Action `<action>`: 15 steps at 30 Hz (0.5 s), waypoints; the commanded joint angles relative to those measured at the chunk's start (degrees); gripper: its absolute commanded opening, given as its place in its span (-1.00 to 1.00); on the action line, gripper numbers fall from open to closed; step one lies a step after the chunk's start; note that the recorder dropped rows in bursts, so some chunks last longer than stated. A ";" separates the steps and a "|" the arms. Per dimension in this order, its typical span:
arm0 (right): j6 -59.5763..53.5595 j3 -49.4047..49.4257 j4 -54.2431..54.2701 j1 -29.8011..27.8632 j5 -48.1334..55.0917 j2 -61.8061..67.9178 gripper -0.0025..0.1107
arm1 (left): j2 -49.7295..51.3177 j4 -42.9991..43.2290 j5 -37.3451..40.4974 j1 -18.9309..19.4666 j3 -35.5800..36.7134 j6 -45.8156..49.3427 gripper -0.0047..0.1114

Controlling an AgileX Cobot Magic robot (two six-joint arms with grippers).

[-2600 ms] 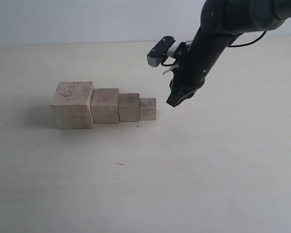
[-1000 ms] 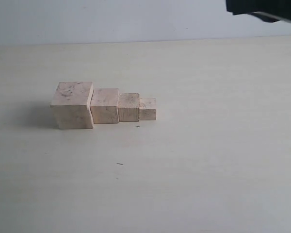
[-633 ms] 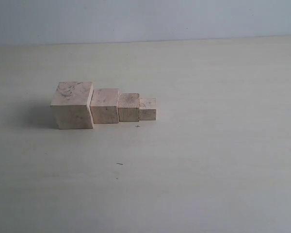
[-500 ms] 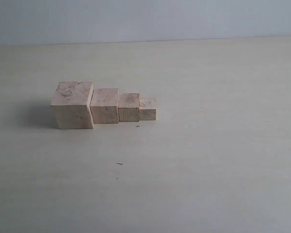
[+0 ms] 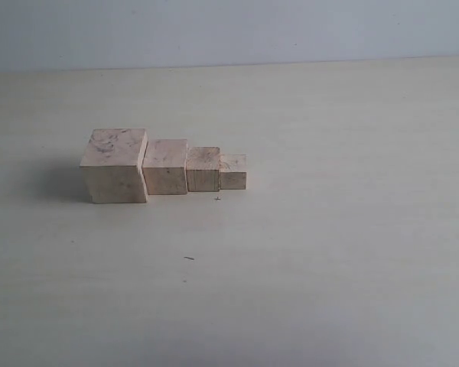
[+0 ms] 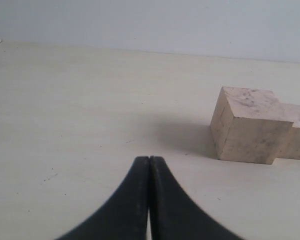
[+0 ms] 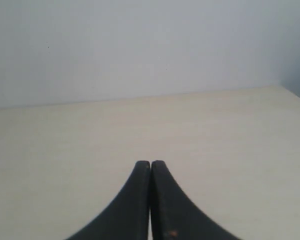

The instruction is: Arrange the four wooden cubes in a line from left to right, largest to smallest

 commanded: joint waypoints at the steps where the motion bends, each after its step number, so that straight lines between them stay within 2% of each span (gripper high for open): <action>1: 0.32 3.21 -4.20 -0.36 -0.56 -0.37 -0.96 | -0.38 0.08 -0.66 0.01 -0.03 0.14 -0.92; 6: 1.20 3.43 -8.57 -0.36 -0.15 -0.37 -0.96 | -0.38 0.08 -0.66 0.01 -0.03 0.14 -0.92; 10: 8.91 3.43 -14.02 -0.36 -0.15 -1.04 -0.96 | -0.38 0.08 -0.66 0.01 -0.03 0.14 -0.92; 15: 11.31 3.43 -14.47 -0.36 -0.39 -1.04 -0.96 | -0.38 0.08 -0.66 0.01 -0.03 0.14 -0.92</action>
